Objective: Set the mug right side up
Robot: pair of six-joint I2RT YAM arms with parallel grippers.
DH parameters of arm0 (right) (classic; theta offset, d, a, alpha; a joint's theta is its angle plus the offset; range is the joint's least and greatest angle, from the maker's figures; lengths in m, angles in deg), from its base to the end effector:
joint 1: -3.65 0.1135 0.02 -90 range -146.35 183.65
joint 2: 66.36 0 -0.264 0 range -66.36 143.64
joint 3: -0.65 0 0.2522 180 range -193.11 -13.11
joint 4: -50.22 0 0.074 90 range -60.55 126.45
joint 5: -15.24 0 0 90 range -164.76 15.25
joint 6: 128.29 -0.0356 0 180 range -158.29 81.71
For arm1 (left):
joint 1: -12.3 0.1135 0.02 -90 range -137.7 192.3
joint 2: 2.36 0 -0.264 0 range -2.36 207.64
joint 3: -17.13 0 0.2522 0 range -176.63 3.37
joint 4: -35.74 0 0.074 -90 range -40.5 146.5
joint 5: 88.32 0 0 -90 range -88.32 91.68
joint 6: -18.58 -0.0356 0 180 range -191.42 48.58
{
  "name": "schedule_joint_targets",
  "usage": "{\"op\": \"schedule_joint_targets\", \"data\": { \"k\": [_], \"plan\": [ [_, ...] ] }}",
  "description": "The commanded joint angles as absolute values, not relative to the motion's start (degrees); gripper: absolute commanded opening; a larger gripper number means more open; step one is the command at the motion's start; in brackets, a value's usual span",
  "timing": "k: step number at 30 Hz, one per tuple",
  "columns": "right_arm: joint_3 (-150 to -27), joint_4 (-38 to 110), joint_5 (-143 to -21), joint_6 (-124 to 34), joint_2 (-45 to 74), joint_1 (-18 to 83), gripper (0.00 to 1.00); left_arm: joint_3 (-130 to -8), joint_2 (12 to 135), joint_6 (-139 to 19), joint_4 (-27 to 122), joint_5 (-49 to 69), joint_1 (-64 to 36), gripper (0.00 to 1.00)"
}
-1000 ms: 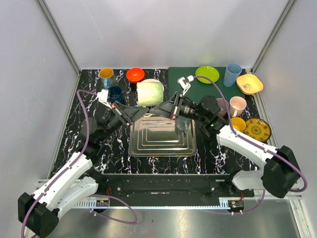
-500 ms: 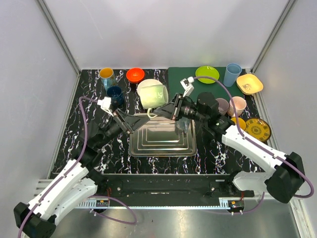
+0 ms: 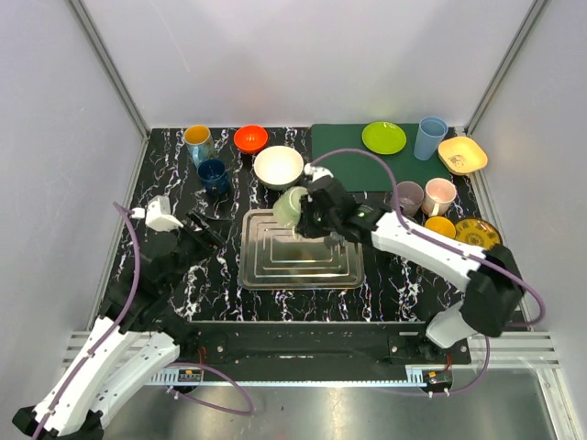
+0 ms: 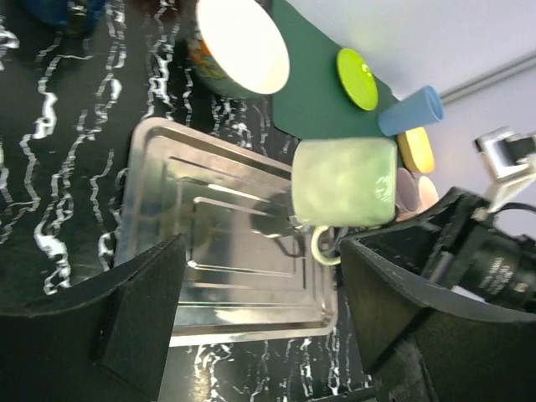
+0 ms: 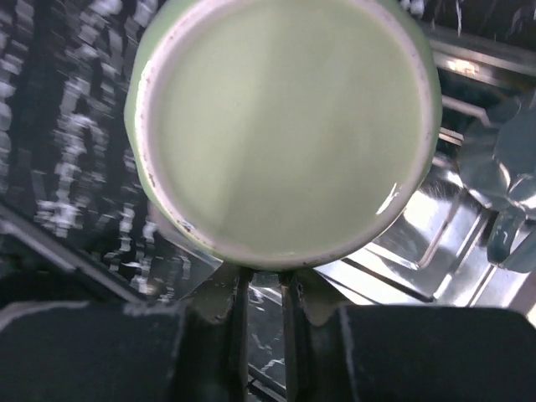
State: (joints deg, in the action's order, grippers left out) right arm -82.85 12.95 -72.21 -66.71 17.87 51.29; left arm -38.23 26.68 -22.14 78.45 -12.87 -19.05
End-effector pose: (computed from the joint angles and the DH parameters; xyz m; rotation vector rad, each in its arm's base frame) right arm 0.2249 0.2442 0.3055 -0.3623 2.2908 0.6562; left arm 0.1065 -0.0544 0.3229 -0.4767 1.8536 -0.7369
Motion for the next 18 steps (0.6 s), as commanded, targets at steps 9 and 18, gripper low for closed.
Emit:
{"op": "schedule_joint_targets", "data": {
  "k": [9, 18],
  "plan": [
    [-84.4, 10.7, -60.9, -66.1, 31.4, 52.2, 0.0, -37.6, 22.3, -26.3, 85.5, -19.5, -19.1, 0.77],
    [-84.2, 10.6, -57.8, -66.3, 35.4, 52.1, 0.0, -36.9, 25.1, -26.9, 84.7, -18.4, -19.0, 0.78]
  ]
}}
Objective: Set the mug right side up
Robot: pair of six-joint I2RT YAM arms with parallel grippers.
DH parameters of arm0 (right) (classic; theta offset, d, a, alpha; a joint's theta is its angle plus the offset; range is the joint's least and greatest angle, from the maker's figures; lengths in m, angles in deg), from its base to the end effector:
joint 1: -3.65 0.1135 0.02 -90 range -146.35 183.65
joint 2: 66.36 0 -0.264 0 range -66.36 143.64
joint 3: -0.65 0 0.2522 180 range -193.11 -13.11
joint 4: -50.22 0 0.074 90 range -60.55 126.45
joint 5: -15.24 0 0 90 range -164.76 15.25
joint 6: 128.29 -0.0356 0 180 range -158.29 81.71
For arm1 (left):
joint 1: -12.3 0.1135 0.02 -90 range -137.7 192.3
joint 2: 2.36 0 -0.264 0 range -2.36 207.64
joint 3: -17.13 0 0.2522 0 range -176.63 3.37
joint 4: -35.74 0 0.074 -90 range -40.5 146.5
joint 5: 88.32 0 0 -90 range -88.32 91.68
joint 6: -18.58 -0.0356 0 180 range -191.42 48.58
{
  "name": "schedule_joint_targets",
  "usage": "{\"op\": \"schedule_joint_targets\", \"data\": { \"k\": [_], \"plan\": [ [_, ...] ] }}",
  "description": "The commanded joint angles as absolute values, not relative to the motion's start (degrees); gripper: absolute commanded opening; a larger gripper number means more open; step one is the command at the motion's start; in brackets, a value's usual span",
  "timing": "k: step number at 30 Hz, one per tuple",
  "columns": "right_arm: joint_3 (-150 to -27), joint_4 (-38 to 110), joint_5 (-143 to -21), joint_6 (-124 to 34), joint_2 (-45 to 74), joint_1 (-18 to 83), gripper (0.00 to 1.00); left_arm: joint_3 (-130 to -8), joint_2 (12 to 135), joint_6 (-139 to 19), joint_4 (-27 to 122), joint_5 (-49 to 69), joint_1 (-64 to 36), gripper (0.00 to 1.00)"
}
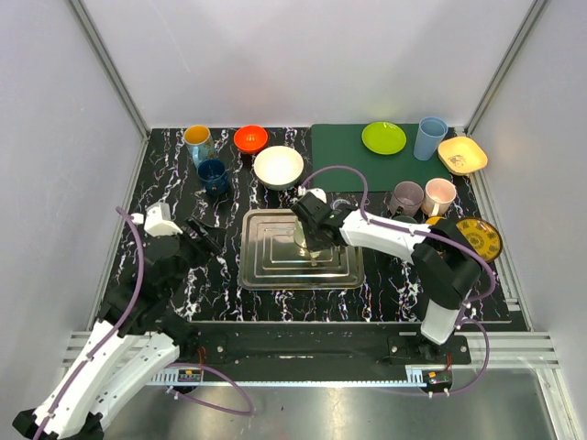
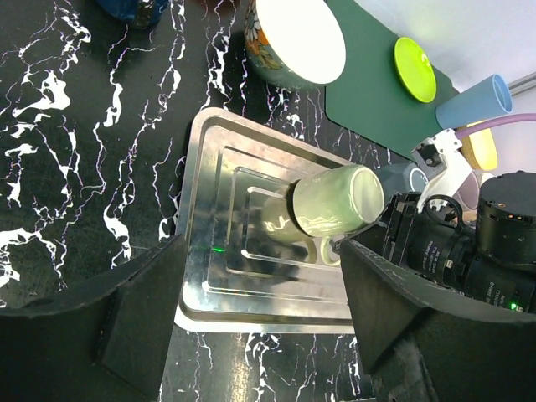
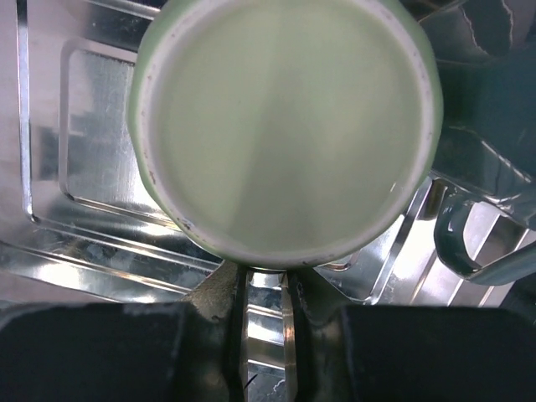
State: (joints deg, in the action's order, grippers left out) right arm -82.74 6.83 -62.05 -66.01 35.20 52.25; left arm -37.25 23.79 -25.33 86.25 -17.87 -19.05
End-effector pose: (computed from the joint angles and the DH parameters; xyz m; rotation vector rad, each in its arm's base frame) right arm 0.2468 0.2681 0.1979 -0.4008 2.5820 0.1802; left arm 0.0956 -0.0443 0.3084 -0.4773 1.9195 -0.5605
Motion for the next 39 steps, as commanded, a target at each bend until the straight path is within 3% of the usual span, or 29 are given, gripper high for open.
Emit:
{"op": "schedule_joint_targets", "data": {
  "k": [1, 2, 3, 6, 13, 17, 21, 28, 29, 34, 39],
  "plan": [
    [-84.3, 10.3, -57.7, -66.3, 35.7, 52.2, 0.0, -36.9, 25.7, -26.9, 84.7, -18.5, -19.1, 0.78],
    [-84.4, 10.0, -57.4, -66.2, 36.1, 52.2, 0.04, -36.9, 26.0, -27.2, 84.7, -18.7, -19.1, 0.79],
    [-84.5, 9.2, -57.2, -66.2, 36.3, 52.2, 0.2, -36.8, 26.4, -27.3, 84.5, -18.9, -19.1, 0.79],
    [-84.0, 9.5, -56.9, -66.2, 35.1, 52.2, 0.47, -36.7, 27.6, -27.5, 84.1, -19.9, -19.0, 0.81],
    [-85.0, 14.4, -61.6, -64.0, 21.3, 54.8, 0.76, -41.1, 35.6, -30.2, 82.5, -24.9, -18.0, 0.9],
    [-85.8, 16.7, -66.5, -62.0, 12.2, 54.9, 0.77, -46.2, 46.4, -35.6, 79.8, -16.8, -6.7, 0.93],
    [-82.9, 17.3, -65.8, -61.3, 6.4, 54.9, 0.76, -53.1, 65.0, -38.5, 78.0, -6.9, 3.2, 0.91],
    [-77.7, 16.8, -64.9, -60.6, 1.2, 54.8, 0.75, -69.5, 88.2, -48.8, 74.9, 3.0, 6.7, 0.82],
    [-77.5, 16.6, -64.7, -60.3, 1.1, 54.8, 0.75, -71.1, 90.0, -50.0, 75.3, 2.7, 6.7, 0.9],
    [-76.0, 16.2, -63.7, -59.1, -0.6, 54.8, 0.75, -76.5, 97.8, -52.2, 75.2, -0.7, 8.3, 0.93],
    [-75.0, 16.0, -62.3, -57.4, -2.3, 54.8, 0.76, -79.5, 103.7, -54.3, 75.6, -2.5, 9.4, 0.8]
  ]
}}
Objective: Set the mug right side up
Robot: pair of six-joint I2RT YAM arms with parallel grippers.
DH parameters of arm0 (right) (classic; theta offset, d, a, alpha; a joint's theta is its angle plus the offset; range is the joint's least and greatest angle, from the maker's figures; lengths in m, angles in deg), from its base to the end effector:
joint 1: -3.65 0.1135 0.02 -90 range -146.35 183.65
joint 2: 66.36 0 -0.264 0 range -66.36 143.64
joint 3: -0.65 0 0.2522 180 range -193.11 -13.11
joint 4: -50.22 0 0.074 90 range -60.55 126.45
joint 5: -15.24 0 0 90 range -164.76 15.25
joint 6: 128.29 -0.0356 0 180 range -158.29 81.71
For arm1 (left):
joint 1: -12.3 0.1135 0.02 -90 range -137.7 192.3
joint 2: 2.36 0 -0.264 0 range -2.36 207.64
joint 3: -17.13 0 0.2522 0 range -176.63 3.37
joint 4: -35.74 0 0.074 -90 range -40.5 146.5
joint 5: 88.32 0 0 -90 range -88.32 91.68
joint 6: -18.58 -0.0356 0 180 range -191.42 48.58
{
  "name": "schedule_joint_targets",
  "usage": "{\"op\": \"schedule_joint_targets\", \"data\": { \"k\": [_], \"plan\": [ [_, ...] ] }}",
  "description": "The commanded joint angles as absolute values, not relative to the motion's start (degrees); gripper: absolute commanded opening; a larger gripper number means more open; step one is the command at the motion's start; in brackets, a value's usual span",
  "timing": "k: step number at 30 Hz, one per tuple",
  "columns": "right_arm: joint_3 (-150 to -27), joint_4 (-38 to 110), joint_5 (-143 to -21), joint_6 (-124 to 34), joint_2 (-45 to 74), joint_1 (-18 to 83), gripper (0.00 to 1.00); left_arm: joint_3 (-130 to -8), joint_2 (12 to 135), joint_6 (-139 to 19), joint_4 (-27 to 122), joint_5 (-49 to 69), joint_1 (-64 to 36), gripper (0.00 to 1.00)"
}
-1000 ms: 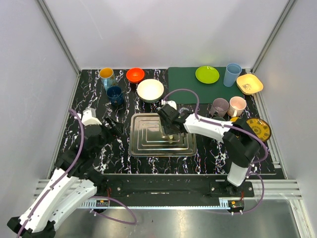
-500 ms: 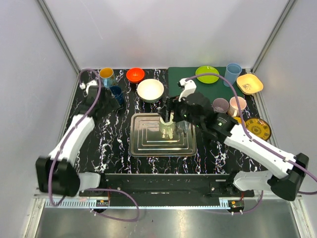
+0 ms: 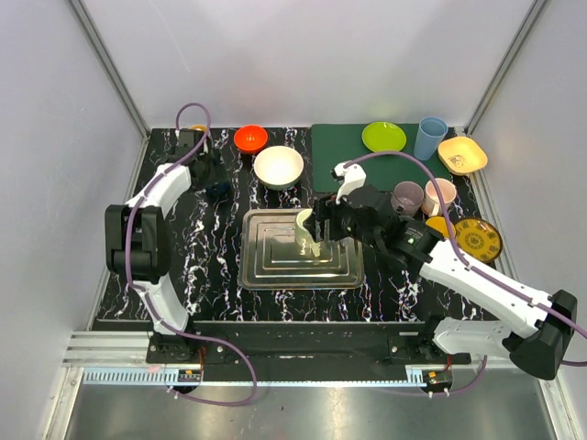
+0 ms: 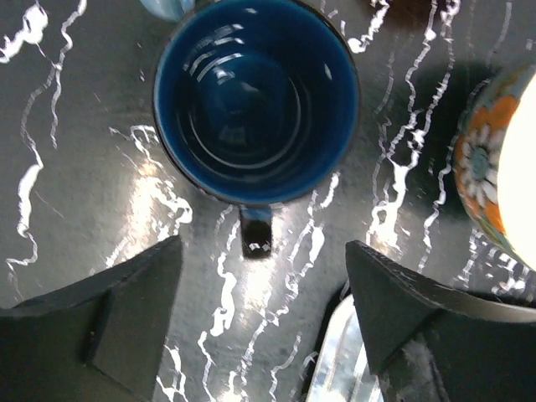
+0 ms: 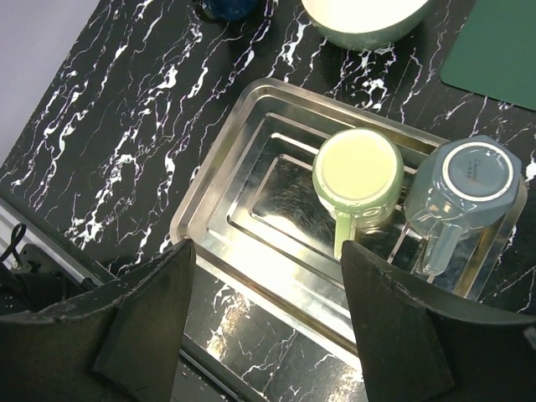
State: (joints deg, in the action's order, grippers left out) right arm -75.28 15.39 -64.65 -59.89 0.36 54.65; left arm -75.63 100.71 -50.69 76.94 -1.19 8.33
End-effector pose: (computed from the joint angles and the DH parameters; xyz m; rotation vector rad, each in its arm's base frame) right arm 0.1703 0.2004 0.3492 -0.4126 2.0257 0.6221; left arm 0.3952 -0.0256 0.2398 -0.3817 2.4427 -0.1241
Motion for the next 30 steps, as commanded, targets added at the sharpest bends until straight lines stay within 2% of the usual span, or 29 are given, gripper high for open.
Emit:
{"op": "schedule_joint_targets", "data": {
  "k": [1, 13, 20, 23, 24, 25, 30],
  "plan": [
    [-75.0, 15.8, -61.8, -57.2, -2.5, 54.8, 0.76, -79.4, 104.1, -54.5, 75.4, -3.2, 9.5, 0.78],
    [-74.5, 15.9, -61.0, -56.7, -1.8, 54.7, 0.76, -81.6, 108.1, -55.9, 74.5, -4.0, 9.8, 0.54],
    [-74.5, 16.2, -61.0, -57.1, -0.6, 54.8, 0.76, -81.7, 108.2, -56.0, 74.5, -3.7, 10.2, 0.36],
    [-74.5, 16.2, -60.9, -57.2, -0.6, 54.8, 0.76, -81.5, 108.3, -55.8, 74.6, -3.6, 10.3, 0.2],
    [-74.4, 16.2, -60.8, -57.1, -0.7, 54.8, 0.76, -81.4, 108.1, -55.7, 74.6, -3.6, 10.3, 0.05],
    [-74.3, 16.2, -60.7, -57.1, -0.8, 54.8, 0.76, -80.8, 107.9, -55.6, 74.6, -3.3, 10.3, 0.0],
    [-74.4, 16.7, -61.1, -57.9, -1.1, 54.7, 0.76, -75.2, 99.6, -52.4, 74.3, -3.5, 10.3, 0.0]
  ]
}}
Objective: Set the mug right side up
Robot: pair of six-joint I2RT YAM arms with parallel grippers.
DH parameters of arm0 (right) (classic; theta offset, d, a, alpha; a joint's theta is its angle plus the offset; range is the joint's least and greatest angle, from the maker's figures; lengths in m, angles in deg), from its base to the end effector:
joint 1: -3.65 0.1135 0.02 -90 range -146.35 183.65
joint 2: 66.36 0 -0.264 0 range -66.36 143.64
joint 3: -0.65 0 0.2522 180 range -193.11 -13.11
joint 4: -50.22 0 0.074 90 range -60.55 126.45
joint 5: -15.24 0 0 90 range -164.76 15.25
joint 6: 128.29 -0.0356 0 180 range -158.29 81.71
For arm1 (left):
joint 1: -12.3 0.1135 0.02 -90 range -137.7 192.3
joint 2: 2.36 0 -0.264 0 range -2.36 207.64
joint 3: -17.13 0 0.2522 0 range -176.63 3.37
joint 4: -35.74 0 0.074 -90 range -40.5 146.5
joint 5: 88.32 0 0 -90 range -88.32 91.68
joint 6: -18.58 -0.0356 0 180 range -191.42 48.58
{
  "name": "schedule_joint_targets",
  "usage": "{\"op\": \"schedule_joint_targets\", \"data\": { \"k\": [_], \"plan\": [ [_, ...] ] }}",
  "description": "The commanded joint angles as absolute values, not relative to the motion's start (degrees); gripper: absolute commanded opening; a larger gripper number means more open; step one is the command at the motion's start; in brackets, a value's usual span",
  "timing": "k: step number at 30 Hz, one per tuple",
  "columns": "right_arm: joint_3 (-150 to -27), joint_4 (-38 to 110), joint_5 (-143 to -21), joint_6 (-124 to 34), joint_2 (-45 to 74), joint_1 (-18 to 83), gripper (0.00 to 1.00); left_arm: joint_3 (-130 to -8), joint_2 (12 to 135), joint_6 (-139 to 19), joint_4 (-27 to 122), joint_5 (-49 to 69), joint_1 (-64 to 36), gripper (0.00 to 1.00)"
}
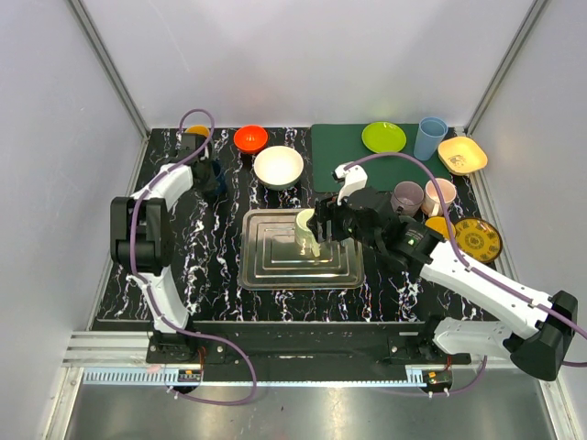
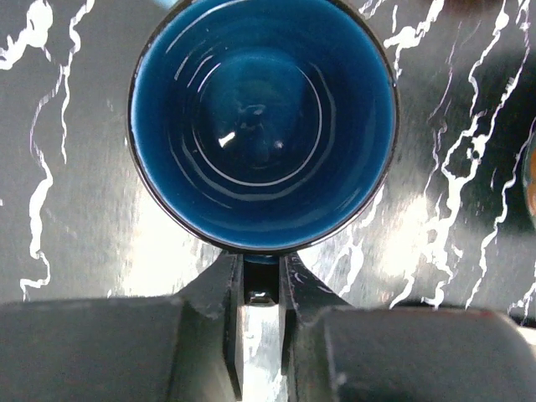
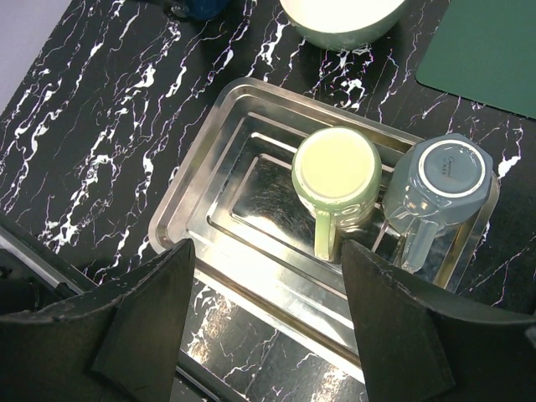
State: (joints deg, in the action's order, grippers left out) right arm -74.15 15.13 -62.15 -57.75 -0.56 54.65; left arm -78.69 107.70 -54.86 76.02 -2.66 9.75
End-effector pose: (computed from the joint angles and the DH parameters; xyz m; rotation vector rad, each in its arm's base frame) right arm 0.1687 0.1960 0.3459 -0.4221 2.0155 0.5538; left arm 0.4183 -0.0159 0.2103 -0.3375 2.4961 -0.0396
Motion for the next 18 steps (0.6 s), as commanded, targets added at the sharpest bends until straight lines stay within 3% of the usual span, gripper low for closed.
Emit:
{"op": "schedule_joint_targets", "data": {
  "k": [1, 10, 14, 18],
  "plan": [
    [-74.4, 16.9, -61.5, -58.3, -1.1, 54.8, 0.76, -74.1, 97.4, -51.0, 74.5, -3.7, 10.2, 0.0],
    [-74.2, 22.4, -64.6, -64.4, -1.5, 54.8, 0.75, -57.4, 58.3, -40.4, 74.9, -1.9, 0.4, 0.0],
    [-70.3, 29.8, -70.4, -70.1, -2.5, 54.4, 0.77, -45.5, 43.6, -29.6, 61.0, 11.6, -0.9, 0.0],
    [-67.6, 41.1, -87.3, -79.6, -2.0, 53.6, 0.78, -37.6, 38.4, -16.4, 42.2, 29.1, -1.1, 0.0]
  ]
}}
